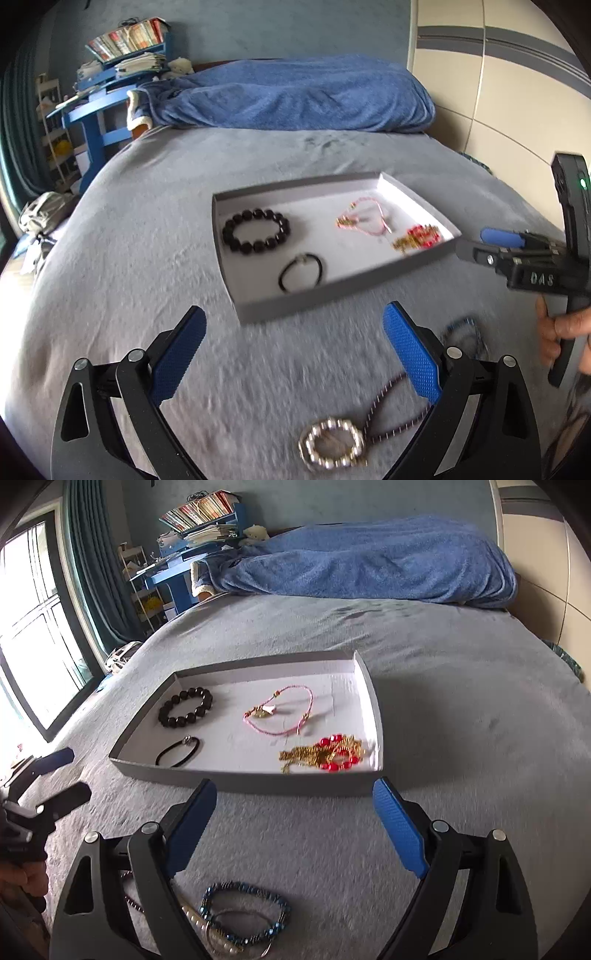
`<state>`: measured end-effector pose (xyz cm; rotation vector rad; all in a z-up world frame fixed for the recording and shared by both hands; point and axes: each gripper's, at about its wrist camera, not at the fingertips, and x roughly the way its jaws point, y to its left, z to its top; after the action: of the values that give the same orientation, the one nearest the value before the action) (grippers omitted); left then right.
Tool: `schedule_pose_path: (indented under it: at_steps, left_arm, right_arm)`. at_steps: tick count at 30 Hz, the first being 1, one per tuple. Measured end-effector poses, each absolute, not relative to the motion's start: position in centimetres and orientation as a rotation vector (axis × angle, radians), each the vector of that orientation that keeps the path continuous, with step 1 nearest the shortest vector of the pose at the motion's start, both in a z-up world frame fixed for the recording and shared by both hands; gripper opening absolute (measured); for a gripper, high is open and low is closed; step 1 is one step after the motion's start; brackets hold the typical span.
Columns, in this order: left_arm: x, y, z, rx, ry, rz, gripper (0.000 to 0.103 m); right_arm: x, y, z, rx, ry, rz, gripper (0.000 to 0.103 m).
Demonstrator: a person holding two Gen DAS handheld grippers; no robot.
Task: Organize jewelry
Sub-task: 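Withdraw both tools from the tray toward the remaining jewelry, then grasp the pearl ring bracelet with the left tool and lift it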
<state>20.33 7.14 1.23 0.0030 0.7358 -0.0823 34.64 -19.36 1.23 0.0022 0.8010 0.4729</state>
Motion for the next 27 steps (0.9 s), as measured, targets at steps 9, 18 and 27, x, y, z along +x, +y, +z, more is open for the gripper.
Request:
schedule_pose_path:
  at_steps: [9, 18, 27]
  left_arm:
    - [16.8, 6.2, -1.1, 0.054, 0.843, -0.106, 0.093]
    - [15.8, 4.6, -2.8, 0.109, 0.899, -0.186, 0.053]
    - [15.7, 4.8, -2.5, 0.092, 0.887, -0.189, 0.016]
  right_arm:
    - [32.4, -20.1, 0.9, 0.044, 0.825, 0.473, 0.087]
    - [30.7, -20.9, 0.5, 0.081, 0.847, 0.47, 0.088]
    - [29.8, -21.4, 0.0, 0.087, 0.861, 0.46, 0.088]
